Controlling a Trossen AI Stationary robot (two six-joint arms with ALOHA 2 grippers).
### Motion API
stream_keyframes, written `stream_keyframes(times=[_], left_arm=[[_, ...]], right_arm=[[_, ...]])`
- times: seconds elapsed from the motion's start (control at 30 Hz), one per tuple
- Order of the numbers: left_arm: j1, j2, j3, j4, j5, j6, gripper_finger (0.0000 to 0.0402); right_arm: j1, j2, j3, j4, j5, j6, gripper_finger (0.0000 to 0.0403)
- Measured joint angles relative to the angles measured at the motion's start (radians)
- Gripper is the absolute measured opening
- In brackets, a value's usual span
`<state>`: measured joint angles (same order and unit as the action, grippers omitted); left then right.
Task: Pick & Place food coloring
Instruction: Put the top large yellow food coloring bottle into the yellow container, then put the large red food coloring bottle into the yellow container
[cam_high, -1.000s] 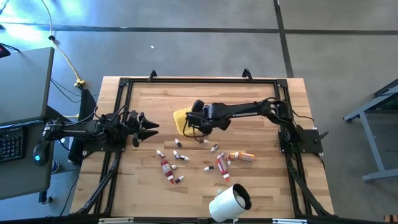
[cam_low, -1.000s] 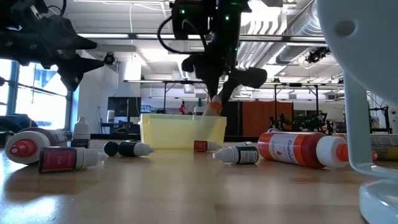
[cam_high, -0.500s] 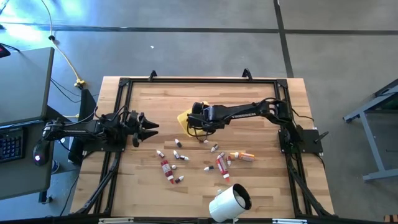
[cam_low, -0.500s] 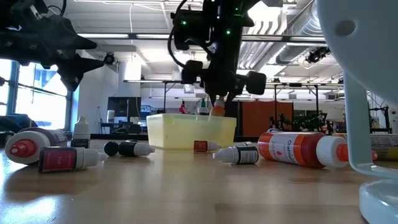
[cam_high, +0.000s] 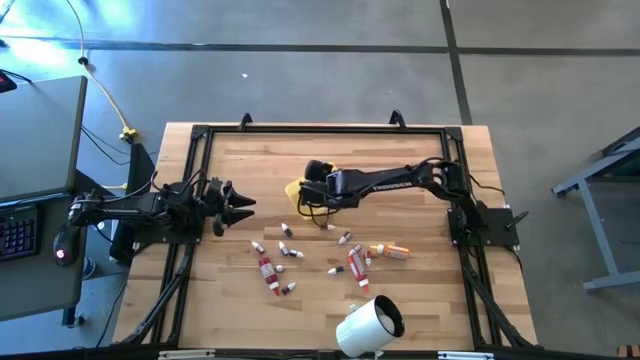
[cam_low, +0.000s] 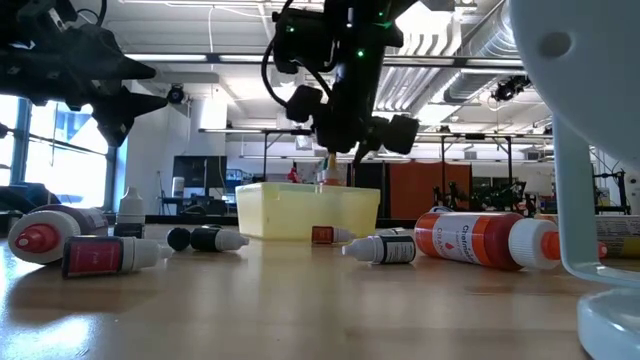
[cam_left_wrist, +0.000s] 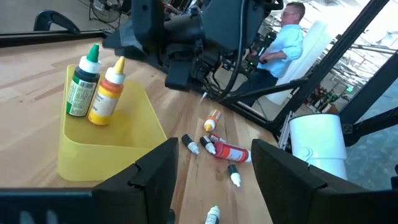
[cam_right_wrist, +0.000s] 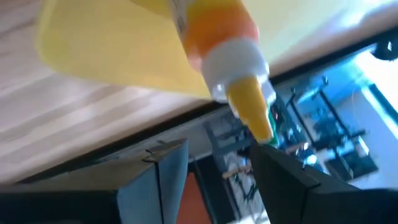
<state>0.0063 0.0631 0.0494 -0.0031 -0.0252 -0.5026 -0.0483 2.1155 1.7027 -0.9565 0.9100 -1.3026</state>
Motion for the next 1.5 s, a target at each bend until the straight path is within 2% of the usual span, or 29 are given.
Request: stream_keyframes(times=[0.2, 0.37, 0.47, 0.63, 0.7, 0.8, 1.0, 1.2, 1.3, 1.37, 1.43, 1.5], left_arm=[[0.0, 0.0, 0.0, 0.0, 0.001, 0.0, 0.0202], [0.0, 0.0, 0.0, -0.003, 0.061, 0.025, 0.0202], [0.0, 0.0, 0.0, 0.005, 0.142, 0.103, 0.0202], [0.0, 0.0, 0.002, 0.076, 0.177, 0.17, 0.0202], [0.0, 0.001, 0.024, 0.072, 0.197, 0.207, 0.0202], [0.0, 0.016, 0.07, 0.073, 0.226, 0.257, 0.0202], [0.0, 0.135, 0.214, -0.024, 0.247, 0.364, 0.0202], [0.0, 0.369, 0.446, -0.144, 0.225, 0.502, 0.0202], [0.0, 0.499, 0.595, -0.281, 0.219, 0.611, 0.0202], [0.0, 0.584, 0.695, -0.399, 0.171, 0.702, 0.0202], [0.0, 0.665, 0.784, -0.495, 0.114, 0.743, 0.0202], [0.0, 0.742, 0.862, -0.562, 0.099, 0.752, 0.0202]], right_arm=[[0.025, -0.042, 0.0, -0.081, 0.021, 0.127, 0.0169], [0.064, -0.132, 0.0, -0.143, 0.017, 0.311, 0.0169], [0.095, -0.209, 0.0, -0.156, -0.051, 0.505, 0.017], [0.13, -0.329, 0.001, -0.149, -0.314, 0.829, 0.017], [0.145, -0.365, 0.001, -0.139, -0.343, 0.913, 0.017], [0.169, -0.403, 0.001, -0.134, -0.311, 1.005, 0.017], [0.196, -0.45, 0.001, -0.14, -0.314, 1.107, 0.017], [0.189, -0.461, 0.001, -0.198, -0.316, 1.12, 0.0169], [0.185, -0.471, 0.001, -0.247, -0.335, 1.155, 0.0167], [0.185, -0.477, 0.001, -0.256, -0.375, 1.211, 0.0161], [0.192, -0.492, -0.014, -0.254, -0.409, 1.259, 0.0152], [0.208, -0.528, -0.082, -0.235, -0.412, 1.269, 0.0144]])
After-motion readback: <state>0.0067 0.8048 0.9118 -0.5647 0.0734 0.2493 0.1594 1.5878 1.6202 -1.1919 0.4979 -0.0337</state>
